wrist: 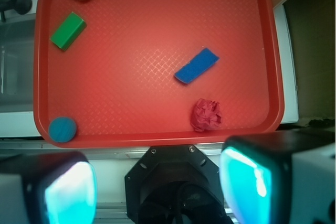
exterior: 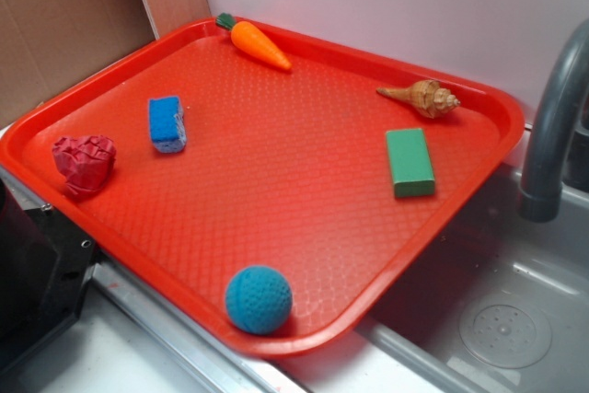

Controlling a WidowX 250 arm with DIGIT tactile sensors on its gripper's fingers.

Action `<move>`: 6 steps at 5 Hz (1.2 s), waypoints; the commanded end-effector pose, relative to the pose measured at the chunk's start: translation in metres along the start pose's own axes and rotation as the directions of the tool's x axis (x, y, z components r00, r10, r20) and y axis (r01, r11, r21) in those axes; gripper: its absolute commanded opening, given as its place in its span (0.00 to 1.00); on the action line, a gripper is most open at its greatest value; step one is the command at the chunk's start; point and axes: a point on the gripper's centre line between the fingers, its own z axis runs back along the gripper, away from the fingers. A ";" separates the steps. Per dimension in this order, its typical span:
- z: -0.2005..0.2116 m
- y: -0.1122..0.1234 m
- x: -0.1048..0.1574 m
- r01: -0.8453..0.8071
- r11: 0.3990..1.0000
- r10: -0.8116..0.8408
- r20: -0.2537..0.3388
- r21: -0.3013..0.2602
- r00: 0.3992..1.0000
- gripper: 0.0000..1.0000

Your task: Grab the blue sponge.

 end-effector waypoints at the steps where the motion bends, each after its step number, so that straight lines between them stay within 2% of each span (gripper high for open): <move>1: 0.000 0.000 0.000 0.000 1.000 0.000 0.000 0.000 1.000 1.00; 2: -0.023 0.025 -0.003 -0.120 0.993 0.120 -0.024 -0.004 0.992 1.00; 3: -0.043 0.055 -0.003 -0.361 0.931 0.363 0.027 -0.057 0.931 1.00; 4: -0.067 0.069 0.006 -0.572 0.820 0.571 0.128 -0.027 0.811 1.00; 5: -0.096 0.077 0.010 -0.665 0.746 0.657 0.135 0.021 0.741 1.00; 6: -0.129 0.086 0.025 -0.659 0.752 0.651 0.126 0.032 0.749 1.00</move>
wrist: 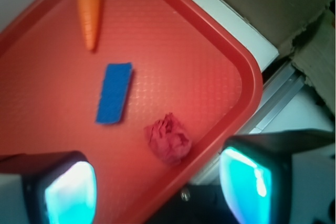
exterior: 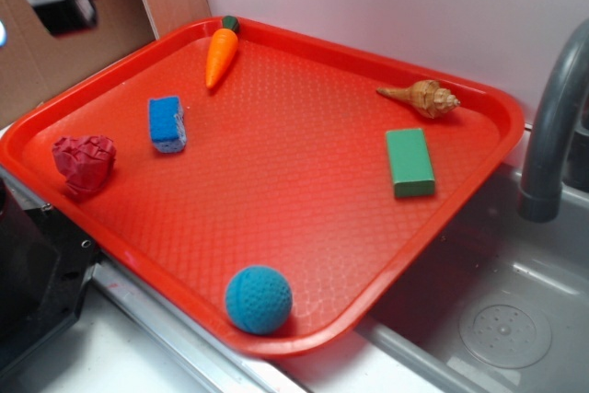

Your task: Grab the blue sponge.

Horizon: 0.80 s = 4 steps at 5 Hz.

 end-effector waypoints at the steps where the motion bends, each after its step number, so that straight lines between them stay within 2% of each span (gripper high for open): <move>1: -0.057 -0.021 0.027 0.013 1.000 -0.012 -0.002 0.018 1.000 1.00; 2: -0.081 -0.024 0.015 0.037 0.999 -0.036 -0.014 0.015 0.999 1.00; 3: -0.105 -0.035 0.006 0.079 0.997 -0.078 -0.047 0.021 0.996 1.00; 4: -0.121 -0.031 -0.012 0.097 0.995 -0.096 -0.097 0.010 0.991 1.00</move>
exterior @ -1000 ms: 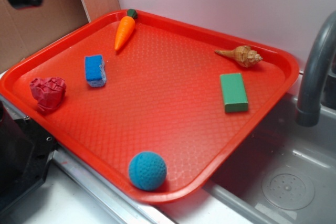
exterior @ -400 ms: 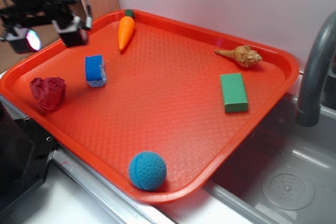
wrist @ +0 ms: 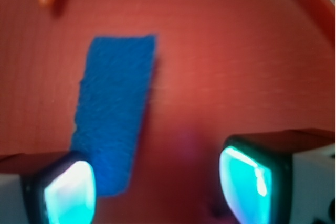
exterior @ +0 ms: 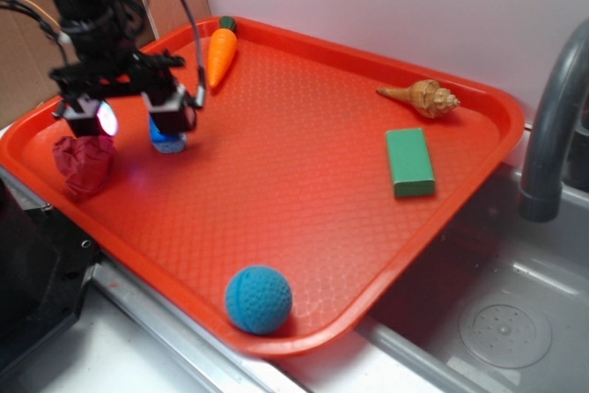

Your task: Grab the blue sponge.

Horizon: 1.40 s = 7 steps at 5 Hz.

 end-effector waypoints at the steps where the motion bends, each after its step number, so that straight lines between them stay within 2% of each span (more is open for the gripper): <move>1: -0.015 0.006 -0.021 0.072 0.997 -0.074 -0.070 -0.028 0.995 1.00; 2: -0.009 0.006 -0.022 0.117 0.992 -0.121 -0.096 -0.039 0.988 0.00; 3: 0.015 0.015 -0.025 0.292 0.953 -0.301 -0.162 -0.077 0.940 0.06; 4: 0.061 0.027 -0.035 0.406 0.909 -0.418 -0.202 -0.099 0.886 1.00; 7: 0.061 0.027 -0.035 0.406 0.909 -0.418 -0.202 -0.099 0.886 1.00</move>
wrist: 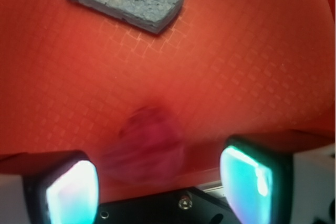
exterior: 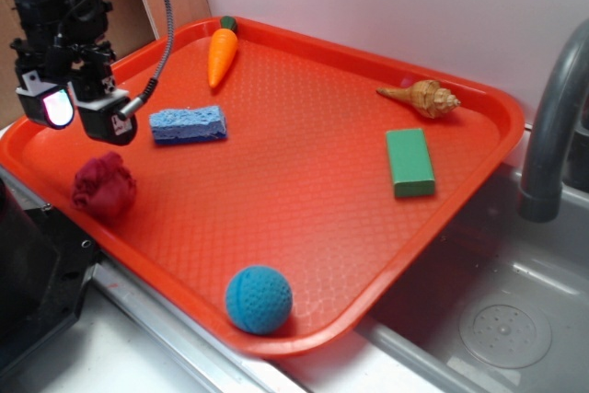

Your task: Grab the blue sponge.

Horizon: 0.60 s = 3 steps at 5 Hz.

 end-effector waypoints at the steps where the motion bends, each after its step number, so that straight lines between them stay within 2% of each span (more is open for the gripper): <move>1: 0.012 0.008 0.026 0.159 0.986 -0.163 0.082 0.055 0.983 1.00; 2: 0.009 0.001 0.040 0.347 0.931 -0.361 0.147 0.113 0.921 1.00; 3: -0.001 0.000 0.057 0.434 0.888 -0.457 0.181 0.153 0.871 1.00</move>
